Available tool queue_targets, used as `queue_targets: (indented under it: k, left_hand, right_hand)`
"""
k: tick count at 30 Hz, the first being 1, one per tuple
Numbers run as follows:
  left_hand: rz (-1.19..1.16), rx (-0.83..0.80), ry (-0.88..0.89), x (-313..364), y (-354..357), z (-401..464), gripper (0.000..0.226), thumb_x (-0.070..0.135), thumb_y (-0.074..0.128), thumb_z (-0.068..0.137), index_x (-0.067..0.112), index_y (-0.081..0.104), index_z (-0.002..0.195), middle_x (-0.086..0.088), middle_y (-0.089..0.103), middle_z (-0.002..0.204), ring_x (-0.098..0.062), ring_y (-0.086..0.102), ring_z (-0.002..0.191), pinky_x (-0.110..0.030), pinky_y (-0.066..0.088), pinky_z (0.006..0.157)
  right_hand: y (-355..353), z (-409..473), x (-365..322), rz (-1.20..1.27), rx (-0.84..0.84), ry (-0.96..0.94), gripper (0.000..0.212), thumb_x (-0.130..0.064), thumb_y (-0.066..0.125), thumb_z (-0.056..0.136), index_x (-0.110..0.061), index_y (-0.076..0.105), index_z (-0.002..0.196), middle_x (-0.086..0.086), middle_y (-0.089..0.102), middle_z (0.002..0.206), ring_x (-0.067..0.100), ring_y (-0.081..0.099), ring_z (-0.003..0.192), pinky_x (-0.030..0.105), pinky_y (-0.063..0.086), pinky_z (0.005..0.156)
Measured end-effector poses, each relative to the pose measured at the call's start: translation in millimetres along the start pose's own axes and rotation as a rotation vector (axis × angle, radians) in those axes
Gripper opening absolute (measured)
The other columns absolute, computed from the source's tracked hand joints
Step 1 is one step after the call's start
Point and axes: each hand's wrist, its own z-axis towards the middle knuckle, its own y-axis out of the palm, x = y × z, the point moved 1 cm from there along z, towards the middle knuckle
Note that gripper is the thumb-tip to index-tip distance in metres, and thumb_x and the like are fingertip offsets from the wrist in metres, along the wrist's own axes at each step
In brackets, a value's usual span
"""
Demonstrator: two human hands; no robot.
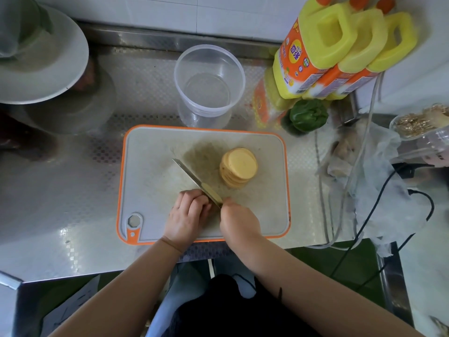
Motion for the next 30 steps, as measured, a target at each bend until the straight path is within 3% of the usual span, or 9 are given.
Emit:
queue_targets:
  k: [4,7,10,14,17,20,22,30]
  left_hand:
    - [0.002,0.013,0.013,0,-1,0,0.01,0.02,0.048,0.104,0.011,0.05,0.102,-0.007,0.049,0.107,-0.027,0.051,0.087,-0.035,0.047,0.074]
    - [0.009,0.032,0.034,1,-2,-2,0.017,0.02,0.049,0.104,0.008,0.05,0.116,-0.008,0.051,0.109,-0.028,0.054,0.089,-0.035,0.049,0.074]
    - [0.078,0.008,0.058,1,-2,-1,0.027,0.024,0.045,0.106,0.013,0.049,0.13,-0.005,0.048,0.108,-0.025,0.051,0.088,-0.033,0.048,0.074]
    - [0.087,0.001,0.048,-1,-2,-1,0.028,0.027,0.046,0.106,0.016,0.051,0.131,-0.004,0.047,0.106,-0.024,0.051,0.088,-0.033,0.048,0.075]
    - [0.096,0.009,0.049,1,-1,0,0.027,0.027,0.046,0.106,0.016,0.052,0.13,-0.004,0.047,0.105,-0.025,0.052,0.087,-0.032,0.048,0.074]
    - [0.091,0.001,0.047,1,-1,1,0.027,0.026,0.046,0.107,0.015,0.052,0.131,-0.005,0.047,0.105,-0.025,0.051,0.088,-0.033,0.048,0.075]
    - [0.077,-0.007,0.039,1,-1,1,0.027,0.025,0.045,0.107,0.015,0.051,0.131,-0.005,0.046,0.105,-0.025,0.05,0.089,-0.033,0.047,0.076]
    - [0.081,-0.004,0.032,3,-1,2,0.027,0.024,0.045,0.106,0.014,0.052,0.13,-0.005,0.046,0.105,-0.025,0.05,0.088,-0.034,0.049,0.076]
  right_hand:
    - [-5,4,9,0.058,0.001,0.025,0.025,-0.009,0.049,0.094,-0.008,0.05,0.118,0.011,0.064,0.107,0.031,0.061,0.099,0.034,0.046,0.077]
    - [-9,5,12,0.053,-0.006,-0.037,0.023,-0.018,0.05,0.095,-0.009,0.051,0.116,0.01,0.063,0.104,0.029,0.062,0.095,0.033,0.044,0.072]
    - [-11,1,16,0.041,-0.001,-0.135,0.034,-0.036,0.045,0.098,-0.009,0.049,0.117,0.009,0.062,0.105,0.029,0.062,0.093,0.032,0.041,0.068]
    - [-21,-1,26,0.181,-0.093,-0.135,0.051,-0.055,0.029,0.098,-0.012,0.052,0.112,0.007,0.057,0.099,0.026,0.058,0.091,0.033,0.042,0.07]
    - [-28,4,37,0.302,-0.01,-0.088,0.038,-0.043,0.028,0.103,-0.014,0.054,0.102,-0.001,0.057,0.083,0.019,0.059,0.082,0.028,0.041,0.067]
    - [-30,11,37,0.281,0.017,-0.168,0.031,-0.033,0.046,0.099,-0.017,0.053,0.124,0.001,0.066,0.105,0.02,0.062,0.095,0.032,0.051,0.077]
    - [-30,16,34,0.287,0.033,-0.19,0.034,-0.035,0.051,0.096,-0.017,0.055,0.125,0.003,0.067,0.107,0.022,0.063,0.096,0.037,0.053,0.08]
    - [-15,25,34,0.37,0.269,-0.059,0.02,-0.027,0.048,0.096,-0.015,0.064,0.102,0.001,0.066,0.083,0.02,0.06,0.074,0.028,0.043,0.06]
